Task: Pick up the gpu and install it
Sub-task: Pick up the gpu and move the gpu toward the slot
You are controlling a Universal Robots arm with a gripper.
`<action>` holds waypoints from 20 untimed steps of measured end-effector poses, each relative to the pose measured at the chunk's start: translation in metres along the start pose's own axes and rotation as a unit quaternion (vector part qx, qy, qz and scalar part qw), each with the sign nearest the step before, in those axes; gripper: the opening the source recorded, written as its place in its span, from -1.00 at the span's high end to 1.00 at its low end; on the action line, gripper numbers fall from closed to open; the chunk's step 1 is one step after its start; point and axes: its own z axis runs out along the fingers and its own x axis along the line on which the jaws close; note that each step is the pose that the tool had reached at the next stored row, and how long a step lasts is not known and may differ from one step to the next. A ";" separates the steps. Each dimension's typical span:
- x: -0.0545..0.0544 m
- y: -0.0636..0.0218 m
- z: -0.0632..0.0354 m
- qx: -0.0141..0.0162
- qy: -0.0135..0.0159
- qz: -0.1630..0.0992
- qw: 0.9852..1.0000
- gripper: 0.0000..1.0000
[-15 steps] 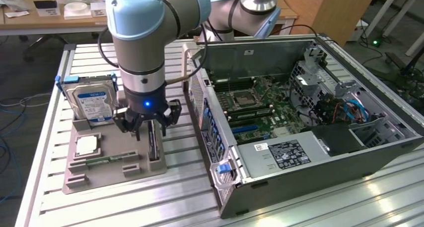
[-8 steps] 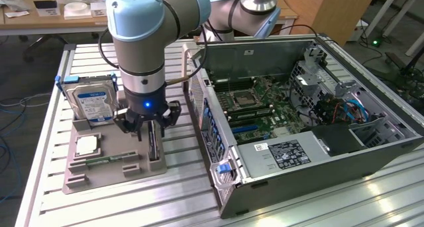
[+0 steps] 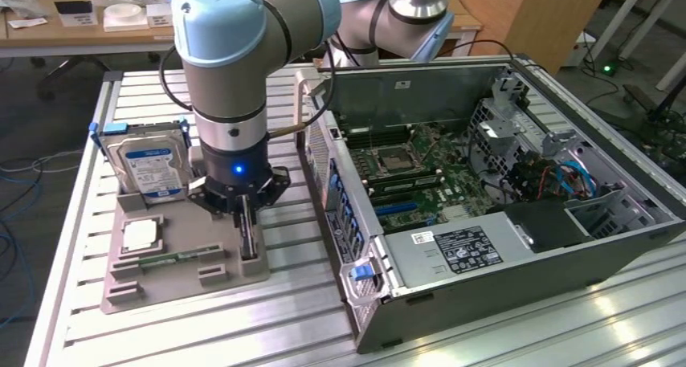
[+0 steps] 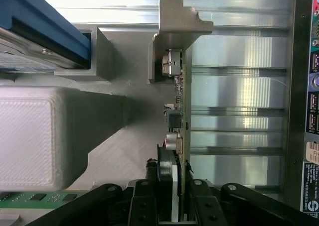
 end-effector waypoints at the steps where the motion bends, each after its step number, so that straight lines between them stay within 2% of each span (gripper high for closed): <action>1: 0.000 0.0000 0.0000 0.000 0.000 0.000 1.000 0.44; 14: 0.000 0.0000 0.0000 0.000 0.000 0.000 1.000 0.44; 20: 0.000 0.0001 -0.0037 -0.003 0.000 0.000 1.000 0.44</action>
